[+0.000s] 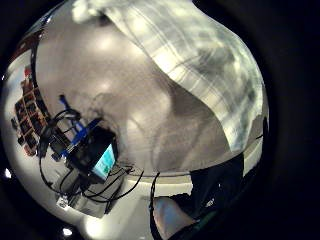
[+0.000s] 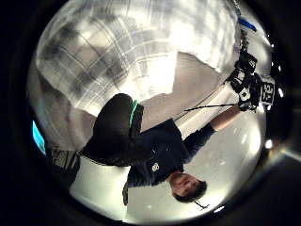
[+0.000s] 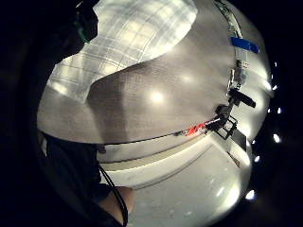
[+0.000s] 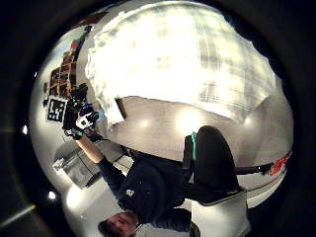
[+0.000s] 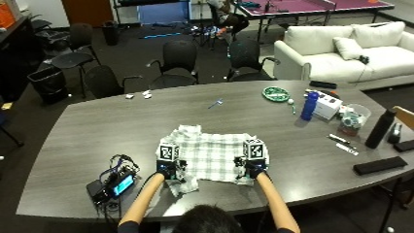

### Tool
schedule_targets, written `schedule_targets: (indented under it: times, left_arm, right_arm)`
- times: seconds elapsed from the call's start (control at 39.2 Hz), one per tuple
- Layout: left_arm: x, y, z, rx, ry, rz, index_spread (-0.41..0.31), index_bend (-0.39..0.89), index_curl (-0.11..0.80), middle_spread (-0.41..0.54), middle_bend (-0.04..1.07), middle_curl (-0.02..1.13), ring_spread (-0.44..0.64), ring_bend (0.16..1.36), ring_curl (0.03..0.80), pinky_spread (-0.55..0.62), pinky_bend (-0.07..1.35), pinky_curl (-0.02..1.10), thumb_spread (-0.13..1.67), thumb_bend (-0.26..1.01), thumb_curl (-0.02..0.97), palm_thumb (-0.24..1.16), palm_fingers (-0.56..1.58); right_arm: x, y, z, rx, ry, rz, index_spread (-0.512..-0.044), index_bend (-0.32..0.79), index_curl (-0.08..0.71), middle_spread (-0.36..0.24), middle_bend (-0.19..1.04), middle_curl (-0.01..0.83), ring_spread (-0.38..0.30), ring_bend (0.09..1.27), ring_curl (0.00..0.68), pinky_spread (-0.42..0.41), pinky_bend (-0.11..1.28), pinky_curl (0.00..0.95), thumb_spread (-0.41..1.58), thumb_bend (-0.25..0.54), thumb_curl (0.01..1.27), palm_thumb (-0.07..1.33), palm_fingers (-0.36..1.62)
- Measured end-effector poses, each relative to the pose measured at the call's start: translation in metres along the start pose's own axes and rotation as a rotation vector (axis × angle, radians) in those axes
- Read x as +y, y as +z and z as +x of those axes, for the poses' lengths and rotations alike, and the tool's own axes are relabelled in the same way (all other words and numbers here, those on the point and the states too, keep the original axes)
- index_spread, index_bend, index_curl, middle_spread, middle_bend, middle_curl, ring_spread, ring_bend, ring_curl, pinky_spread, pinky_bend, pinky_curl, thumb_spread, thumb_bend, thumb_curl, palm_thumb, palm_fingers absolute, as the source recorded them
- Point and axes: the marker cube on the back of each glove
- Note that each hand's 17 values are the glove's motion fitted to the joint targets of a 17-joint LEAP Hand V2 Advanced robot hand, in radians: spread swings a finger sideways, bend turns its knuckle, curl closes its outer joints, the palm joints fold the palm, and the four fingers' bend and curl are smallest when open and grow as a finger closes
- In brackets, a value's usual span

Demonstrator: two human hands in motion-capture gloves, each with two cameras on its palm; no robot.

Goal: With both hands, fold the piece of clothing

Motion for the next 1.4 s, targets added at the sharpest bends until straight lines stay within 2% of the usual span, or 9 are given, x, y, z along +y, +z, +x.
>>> schedule_targets:
  times: [0.1, 0.28, 0.46, 0.59, 0.87, 1.0, 1.1, 1.22, 1.4]
  left_arm:
    - [-0.013, 0.008, 0.005, -0.053, 0.138, 0.115, -0.074, 0.11, 0.286, 0.234, 0.18, 0.28, 0.43, 0.58, 0.228, 0.38, 0.36, 0.29, 1.05, -0.02, 0.307, 0.35, 0.04]
    - [-0.019, 0.016, 0.013, -0.033, 0.226, 0.110, -0.059, 0.11, 0.268, 0.235, 0.21, 0.30, 0.43, 0.61, 0.239, 0.38, 0.38, 0.30, 1.04, -0.02, 0.328, 0.38, 0.02]
    - [-0.015, 0.018, 0.014, -0.004, 0.172, 0.132, -0.080, 0.25, 0.328, 0.153, 0.29, 0.35, 0.42, 0.50, 0.210, 0.37, 0.31, 0.29, 1.05, -0.01, 0.348, 0.44, 0.19]
    - [-0.014, 0.016, 0.016, -0.019, 0.122, 0.266, -0.109, 0.34, 0.374, 0.078, 0.38, 0.38, 0.40, 0.41, 0.183, 0.34, 0.27, 0.28, 1.07, 0.00, 0.370, 0.50, 0.41]
    - [-0.005, 0.018, 0.019, -0.052, 0.144, 0.412, -0.141, 0.27, 0.401, -0.014, 0.34, 0.42, 0.30, 0.40, 0.215, 0.27, 0.25, 0.31, 1.13, -0.01, 0.392, 0.56, 0.54]
    - [0.010, 0.032, 0.020, -0.026, 0.047, 0.230, -0.141, 0.23, 0.405, -0.045, 0.31, 0.43, 0.22, 0.41, 0.235, 0.22, 0.24, 0.32, 1.14, -0.01, 0.400, 0.57, 0.61]
    - [0.008, 0.029, 0.024, -0.089, 0.153, 0.344, -0.150, 0.21, 0.412, -0.076, 0.32, 0.43, 0.15, 0.39, 0.238, 0.19, 0.20, 0.31, 1.13, -0.01, 0.407, 0.57, 0.67]
    - [0.006, 0.025, 0.031, -0.127, 0.213, 0.474, -0.158, 0.22, 0.428, -0.110, 0.33, 0.45, 0.08, 0.35, 0.251, 0.16, 0.17, 0.31, 1.10, -0.03, 0.386, 0.49, 0.70]
    - [0.016, 0.038, 0.025, -0.291, 0.105, 0.462, -0.212, 0.16, 0.421, -0.193, 0.36, 0.45, -0.12, 0.37, 0.272, -0.06, 0.20, 0.33, 1.15, 0.03, 0.402, 0.63, 1.04]
  right_arm:
    - [-0.010, 0.025, 0.000, -0.028, -0.025, -0.056, -0.239, 0.11, 0.219, -0.035, 0.20, 0.360, -0.041, 0.48, 0.335, 0.093, 0.46, 0.339, 1.16, 0.078, 0.36, 0.62, 0.52]
    - [-0.016, 0.047, 0.009, -0.027, 0.032, -0.106, -0.233, 0.11, 0.222, -0.052, 0.21, 0.377, -0.078, 0.49, 0.352, 0.058, 0.47, 0.345, 1.13, 0.059, 0.40, 0.68, 0.56]
    - [-0.025, 0.045, 0.012, 0.017, 0.056, -0.009, -0.223, 0.15, 0.254, -0.099, 0.24, 0.403, -0.134, 0.48, 0.360, -0.031, 0.45, 0.343, 1.09, 0.065, 0.44, 0.78, 0.76]
    - [-0.031, 0.041, 0.013, 0.045, 0.097, 0.039, -0.235, 0.14, 0.268, -0.125, 0.21, 0.410, -0.171, 0.49, 0.370, -0.112, 0.48, 0.347, 1.07, 0.054, 0.46, 0.82, 0.89]
    - [-0.034, 0.039, 0.008, 0.030, 0.052, 0.043, -0.277, 0.12, 0.282, -0.177, 0.18, 0.426, -0.230, 0.49, 0.405, -0.266, 0.53, 0.376, 0.91, 0.012, 0.52, 0.93, 1.06]
    - [-0.034, 0.038, 0.012, 0.036, 0.085, 0.064, -0.283, 0.12, 0.287, -0.190, 0.18, 0.433, -0.241, 0.48, 0.416, -0.290, 0.53, 0.379, 0.87, -0.009, 0.54, 0.95, 1.07]
    - [-0.038, 0.036, 0.013, 0.054, 0.084, 0.115, -0.287, 0.12, 0.288, -0.196, 0.18, 0.437, -0.246, 0.47, 0.422, -0.300, 0.53, 0.379, 0.85, -0.020, 0.55, 0.96, 1.08]
    - [-0.029, 0.042, 0.005, 0.035, 0.060, 0.026, -0.283, 0.13, 0.298, -0.200, 0.18, 0.442, -0.255, 0.46, 0.427, -0.314, 0.53, 0.376, 0.81, -0.021, 0.56, 0.97, 1.11]
    - [-0.030, 0.039, 0.008, 0.157, 0.116, 0.187, -0.275, 0.16, 0.326, -0.260, 0.19, 0.453, -0.265, 0.46, 0.437, -0.334, 0.53, 0.375, 0.73, -0.023, 0.59, 1.00, 1.20]
